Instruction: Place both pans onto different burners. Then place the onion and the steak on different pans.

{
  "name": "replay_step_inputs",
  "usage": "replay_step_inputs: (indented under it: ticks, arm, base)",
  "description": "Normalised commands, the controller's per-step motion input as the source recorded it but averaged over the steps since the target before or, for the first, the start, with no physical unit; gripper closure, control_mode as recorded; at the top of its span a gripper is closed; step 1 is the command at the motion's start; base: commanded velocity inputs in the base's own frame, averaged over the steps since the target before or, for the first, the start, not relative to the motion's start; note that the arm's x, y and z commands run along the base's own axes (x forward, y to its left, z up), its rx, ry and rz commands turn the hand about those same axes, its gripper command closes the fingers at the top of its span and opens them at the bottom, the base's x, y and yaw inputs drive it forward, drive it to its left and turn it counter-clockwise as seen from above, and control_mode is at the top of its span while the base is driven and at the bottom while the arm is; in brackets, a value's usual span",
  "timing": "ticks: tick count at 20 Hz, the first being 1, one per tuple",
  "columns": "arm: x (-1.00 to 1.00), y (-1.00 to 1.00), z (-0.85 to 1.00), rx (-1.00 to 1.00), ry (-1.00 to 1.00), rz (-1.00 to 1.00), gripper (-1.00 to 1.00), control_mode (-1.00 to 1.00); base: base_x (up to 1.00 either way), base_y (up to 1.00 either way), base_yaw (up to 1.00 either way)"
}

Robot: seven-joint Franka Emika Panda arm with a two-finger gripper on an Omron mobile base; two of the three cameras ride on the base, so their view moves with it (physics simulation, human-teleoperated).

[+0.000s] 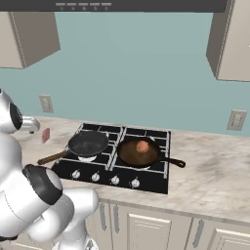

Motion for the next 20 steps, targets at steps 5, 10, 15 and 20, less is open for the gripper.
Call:
replay_step_inputs:
  ticks: [5, 10, 15, 20]
  arm:
    - [0.2, 0.0, -0.22, 0.0, 0.0, 0.0, -1.0, -1.0]
    - [0.26, 0.0, -0.21, 0.0, 0.0, 0.0, -1.0, -1.0]
    - [0.29, 0.01, -0.18, 0.0, 0.0, 0.0, -1.0, -1.0]
    - [0.29, 0.08, -0.18, 0.0, 0.0, 0.0, -1.0, -1.0]
  base:
    - [0.0, 0.0, 0.0]
    - [0.0, 0.0, 0.0]
    - [0.0, 0.0, 0.0]
    - [0.0, 0.0, 0.0]
